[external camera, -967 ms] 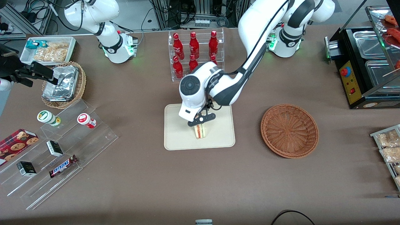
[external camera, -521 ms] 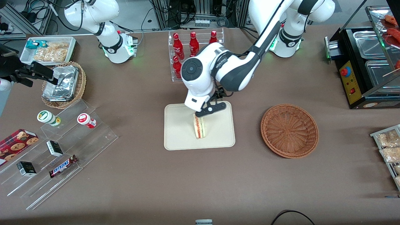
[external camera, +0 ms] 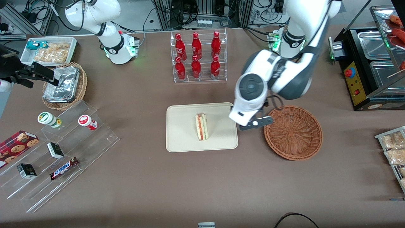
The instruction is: Place sandwich from basket to tray
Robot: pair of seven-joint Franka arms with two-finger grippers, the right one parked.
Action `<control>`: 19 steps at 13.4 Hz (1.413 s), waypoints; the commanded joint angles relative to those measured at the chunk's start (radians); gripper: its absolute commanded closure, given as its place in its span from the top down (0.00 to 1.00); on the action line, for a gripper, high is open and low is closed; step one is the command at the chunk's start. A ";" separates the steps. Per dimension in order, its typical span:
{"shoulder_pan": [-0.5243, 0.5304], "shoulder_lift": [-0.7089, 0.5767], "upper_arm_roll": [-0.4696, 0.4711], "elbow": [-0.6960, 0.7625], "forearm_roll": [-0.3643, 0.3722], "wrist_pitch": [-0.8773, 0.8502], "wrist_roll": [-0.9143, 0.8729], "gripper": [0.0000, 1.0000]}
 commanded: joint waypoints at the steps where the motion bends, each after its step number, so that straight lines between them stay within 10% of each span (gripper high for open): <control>1: 0.055 -0.130 -0.005 -0.153 -0.018 0.006 0.124 1.00; 11: 0.451 -0.414 -0.114 -0.241 -0.014 -0.182 0.558 1.00; 19: 0.566 -0.491 -0.039 -0.120 -0.005 -0.322 0.686 1.00</control>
